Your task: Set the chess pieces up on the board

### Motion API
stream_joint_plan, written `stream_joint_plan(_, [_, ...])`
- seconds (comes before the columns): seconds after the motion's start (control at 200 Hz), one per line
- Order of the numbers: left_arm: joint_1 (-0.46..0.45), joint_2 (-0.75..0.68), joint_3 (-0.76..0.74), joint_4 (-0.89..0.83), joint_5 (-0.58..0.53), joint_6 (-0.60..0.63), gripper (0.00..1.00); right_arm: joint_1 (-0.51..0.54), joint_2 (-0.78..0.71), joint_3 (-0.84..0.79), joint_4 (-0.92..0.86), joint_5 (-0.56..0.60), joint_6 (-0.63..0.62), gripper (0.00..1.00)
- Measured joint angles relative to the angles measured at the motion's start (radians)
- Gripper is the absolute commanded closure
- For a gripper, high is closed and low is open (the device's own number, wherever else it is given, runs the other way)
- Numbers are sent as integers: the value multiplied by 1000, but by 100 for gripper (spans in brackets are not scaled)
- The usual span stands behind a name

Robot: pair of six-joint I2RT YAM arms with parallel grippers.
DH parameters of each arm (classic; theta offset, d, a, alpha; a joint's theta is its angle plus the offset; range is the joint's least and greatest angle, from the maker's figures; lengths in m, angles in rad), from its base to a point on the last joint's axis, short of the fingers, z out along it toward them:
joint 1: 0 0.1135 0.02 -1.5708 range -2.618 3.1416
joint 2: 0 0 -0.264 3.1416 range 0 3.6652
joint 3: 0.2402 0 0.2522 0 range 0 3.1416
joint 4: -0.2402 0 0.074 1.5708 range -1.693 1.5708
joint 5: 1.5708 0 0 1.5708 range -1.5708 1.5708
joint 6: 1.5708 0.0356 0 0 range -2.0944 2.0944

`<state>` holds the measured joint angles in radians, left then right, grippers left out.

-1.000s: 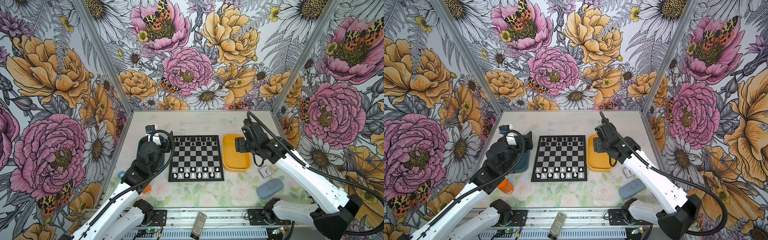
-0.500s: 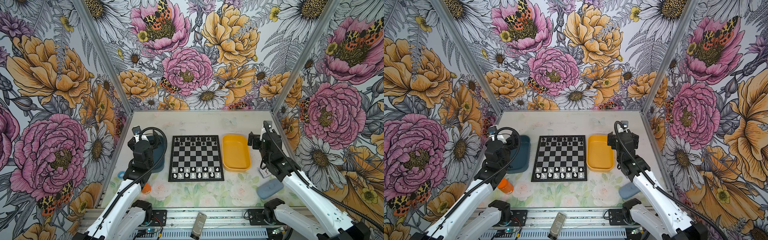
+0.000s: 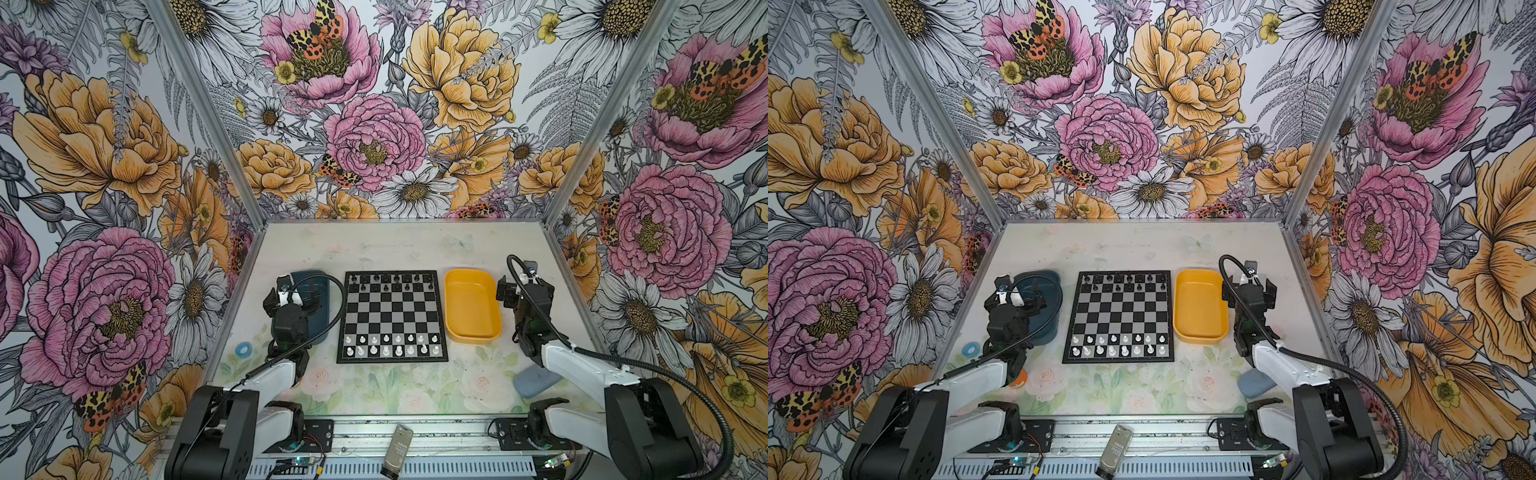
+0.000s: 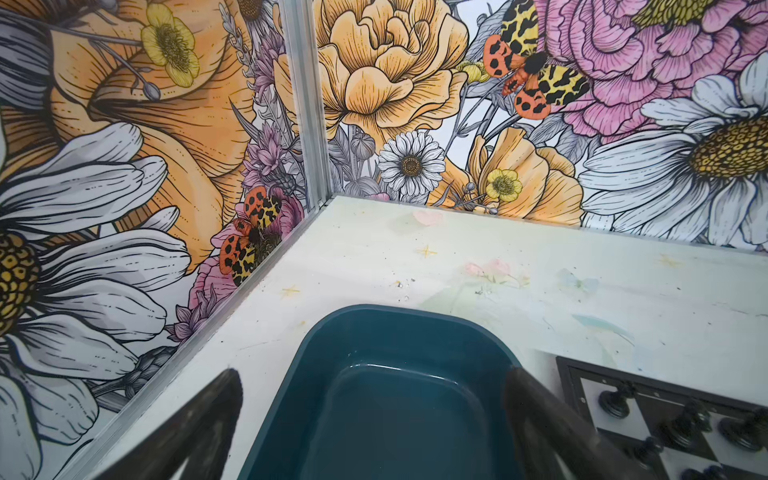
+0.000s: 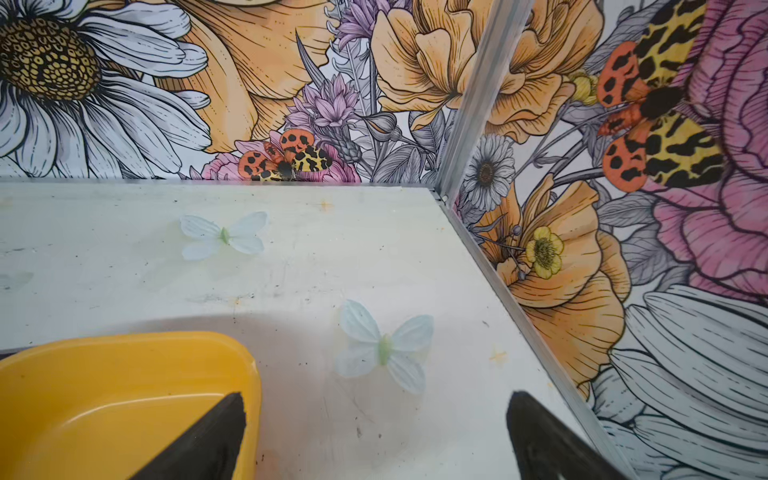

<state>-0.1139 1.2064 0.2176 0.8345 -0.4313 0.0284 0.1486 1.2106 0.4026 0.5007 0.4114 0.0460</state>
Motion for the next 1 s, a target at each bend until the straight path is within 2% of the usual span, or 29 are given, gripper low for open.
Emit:
stream_joint_plan(0.235, [1, 126, 0, 167, 38, 16, 1, -26, 81, -48, 185, -24, -22, 0])
stream_joint_plan(0.465, [-1, 393, -17, 409, 80, 47, 1, -45, 169, -84, 310, -89, -32, 0])
stream_joint_plan(0.615, [-1, 412, -23, 463, 85, 51, 1, -53, 215, -102, 384, -130, -40, 0])
stream_joint_plan(0.72, [-1, 409, -15, 465, 84, 50, 1, -72, 254, -102, 419, -163, -36, 0])
stream_joint_plan(0.846, [8, 383, 60, 344, 80, 41, 1, -111, 312, -74, 408, -189, -20, 0])
stream_joint_plan(0.996, [67, 360, 140, 232, 93, 3, 1, -151, 323, -31, 373, -233, 8, 0])
